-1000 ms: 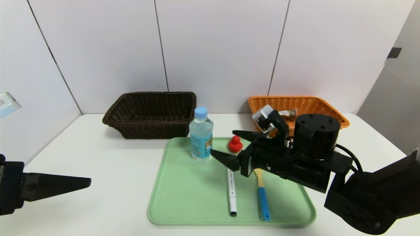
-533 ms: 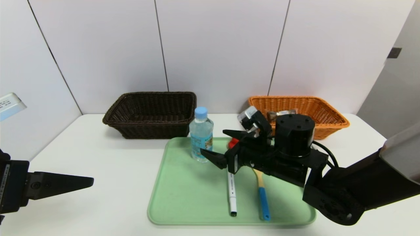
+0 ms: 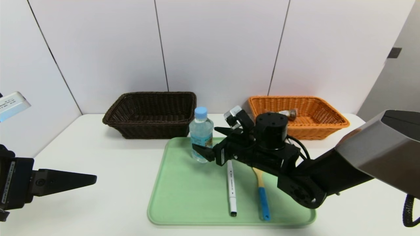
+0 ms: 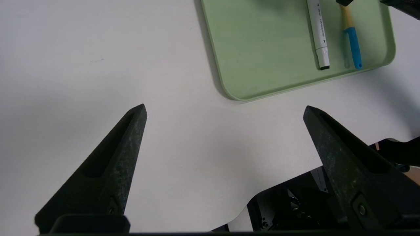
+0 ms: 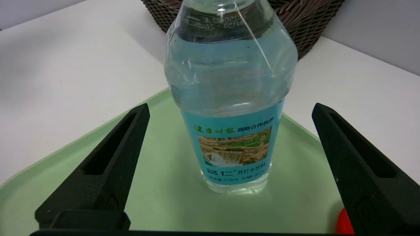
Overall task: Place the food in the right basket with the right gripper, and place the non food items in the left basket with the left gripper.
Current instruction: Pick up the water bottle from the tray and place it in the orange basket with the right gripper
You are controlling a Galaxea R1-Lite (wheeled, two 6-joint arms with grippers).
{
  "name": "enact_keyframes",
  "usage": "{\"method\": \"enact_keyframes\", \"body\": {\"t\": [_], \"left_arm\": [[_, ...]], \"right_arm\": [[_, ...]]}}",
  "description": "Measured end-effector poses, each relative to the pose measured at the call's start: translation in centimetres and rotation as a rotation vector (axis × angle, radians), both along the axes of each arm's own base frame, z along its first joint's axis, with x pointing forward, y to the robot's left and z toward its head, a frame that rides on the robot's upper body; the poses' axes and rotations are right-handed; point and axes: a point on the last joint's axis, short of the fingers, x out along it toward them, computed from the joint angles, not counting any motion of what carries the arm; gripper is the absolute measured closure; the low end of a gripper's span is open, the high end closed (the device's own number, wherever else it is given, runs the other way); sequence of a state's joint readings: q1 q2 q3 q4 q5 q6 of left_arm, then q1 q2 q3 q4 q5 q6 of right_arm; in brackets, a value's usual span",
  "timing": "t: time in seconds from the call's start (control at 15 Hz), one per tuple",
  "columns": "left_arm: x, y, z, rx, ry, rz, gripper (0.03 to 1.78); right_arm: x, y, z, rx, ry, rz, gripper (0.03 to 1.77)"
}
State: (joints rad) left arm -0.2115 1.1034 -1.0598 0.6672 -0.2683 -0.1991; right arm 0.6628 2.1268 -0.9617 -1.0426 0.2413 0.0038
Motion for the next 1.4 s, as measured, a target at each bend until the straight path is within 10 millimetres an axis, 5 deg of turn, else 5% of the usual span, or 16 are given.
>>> {"method": "enact_keyframes", "body": {"t": [0.8,1.13,1.4], "left_arm": [[0.5,-0.2,-0.3,0.004,0.018,-0.005,0.12],[0.5,-0.2,-0.3,0.006,0.022,-0.007,0.12],[0.5,-0.2,-0.5,0.007,0.029,-0.009,0.12]], "right_arm": [[2.1,2.5,-1.8,0.0,-0.006,0.015,0.09],[2.3,2.6,-1.7,0.006,-0.016,0.013,0.84],[2.3,2.6,-1.7,0.004,-0.019,0.015,0.96]]}}
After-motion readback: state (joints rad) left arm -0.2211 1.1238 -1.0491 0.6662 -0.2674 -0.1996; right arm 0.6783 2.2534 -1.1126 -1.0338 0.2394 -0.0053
